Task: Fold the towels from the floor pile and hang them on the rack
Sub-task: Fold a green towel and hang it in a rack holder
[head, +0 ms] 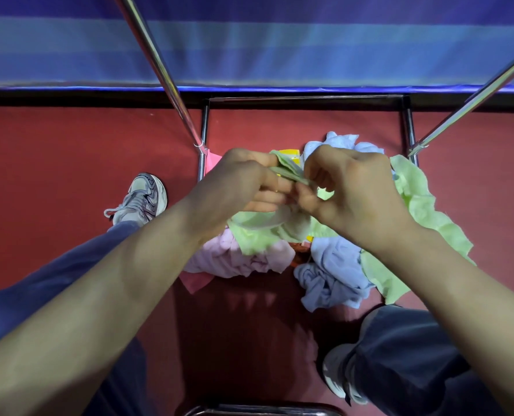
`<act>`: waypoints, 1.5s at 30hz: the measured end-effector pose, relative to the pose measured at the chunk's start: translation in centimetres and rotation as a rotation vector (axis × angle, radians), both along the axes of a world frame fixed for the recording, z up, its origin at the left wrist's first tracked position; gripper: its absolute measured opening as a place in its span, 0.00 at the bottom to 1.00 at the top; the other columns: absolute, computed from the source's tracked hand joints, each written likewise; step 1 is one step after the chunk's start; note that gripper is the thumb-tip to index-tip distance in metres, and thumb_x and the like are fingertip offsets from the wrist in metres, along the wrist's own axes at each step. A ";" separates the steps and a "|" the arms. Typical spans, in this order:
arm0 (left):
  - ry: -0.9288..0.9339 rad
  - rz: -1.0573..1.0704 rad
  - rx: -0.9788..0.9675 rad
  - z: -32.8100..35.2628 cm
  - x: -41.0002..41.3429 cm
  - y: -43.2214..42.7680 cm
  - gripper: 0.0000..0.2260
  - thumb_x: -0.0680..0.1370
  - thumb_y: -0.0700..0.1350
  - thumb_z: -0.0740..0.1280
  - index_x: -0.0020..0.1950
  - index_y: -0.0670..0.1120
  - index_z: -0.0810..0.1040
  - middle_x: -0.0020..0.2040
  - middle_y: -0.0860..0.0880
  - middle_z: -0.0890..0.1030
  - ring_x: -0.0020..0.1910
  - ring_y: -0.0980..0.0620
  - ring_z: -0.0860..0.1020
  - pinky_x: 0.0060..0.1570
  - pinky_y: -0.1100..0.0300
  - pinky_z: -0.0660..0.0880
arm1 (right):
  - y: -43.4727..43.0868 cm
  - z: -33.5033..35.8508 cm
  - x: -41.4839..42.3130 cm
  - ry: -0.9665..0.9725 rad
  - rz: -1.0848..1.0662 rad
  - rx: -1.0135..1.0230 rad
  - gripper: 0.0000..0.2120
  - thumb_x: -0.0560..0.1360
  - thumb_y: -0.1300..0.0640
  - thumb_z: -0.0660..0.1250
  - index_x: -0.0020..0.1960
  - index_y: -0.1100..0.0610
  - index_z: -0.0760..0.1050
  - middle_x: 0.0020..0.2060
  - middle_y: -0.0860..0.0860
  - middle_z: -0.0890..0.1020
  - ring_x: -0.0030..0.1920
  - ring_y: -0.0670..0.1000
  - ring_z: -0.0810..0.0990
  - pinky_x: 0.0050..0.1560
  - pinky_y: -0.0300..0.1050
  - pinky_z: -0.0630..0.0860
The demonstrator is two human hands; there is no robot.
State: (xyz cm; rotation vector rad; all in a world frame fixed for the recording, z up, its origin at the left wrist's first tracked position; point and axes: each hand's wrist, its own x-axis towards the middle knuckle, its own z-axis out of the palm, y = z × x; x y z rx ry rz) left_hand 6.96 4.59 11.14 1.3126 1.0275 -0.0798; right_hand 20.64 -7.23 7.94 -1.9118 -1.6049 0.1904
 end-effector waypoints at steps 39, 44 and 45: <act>-0.390 -0.497 1.065 -0.4 -1.7 1.7 0.06 0.76 0.47 0.73 0.49 0.46 0.84 0.41 0.50 0.80 0.39 0.52 0.77 0.42 0.52 0.75 | 0.6 1.5 -0.7 0.412 0.007 -0.200 0.11 0.69 0.45 0.68 0.40 0.53 0.80 0.33 0.50 0.82 0.37 0.53 0.81 0.43 0.57 0.76; -0.416 -0.547 1.200 2.6 -1.8 1.0 0.07 0.78 0.47 0.70 0.50 0.44 0.83 0.44 0.50 0.80 0.42 0.51 0.78 0.46 0.56 0.74 | -0.5 3.7 -1.9 0.464 -0.096 -0.100 0.15 0.68 0.45 0.66 0.40 0.57 0.81 0.35 0.52 0.85 0.41 0.57 0.83 0.47 0.59 0.78; -0.415 -0.558 1.222 4.0 -1.8 0.8 0.07 0.78 0.48 0.69 0.50 0.45 0.83 0.44 0.50 0.80 0.43 0.51 0.78 0.47 0.55 0.74 | -0.8 4.8 -2.2 0.444 -0.108 -0.065 0.16 0.67 0.44 0.64 0.40 0.57 0.81 0.35 0.52 0.85 0.41 0.57 0.84 0.47 0.58 0.78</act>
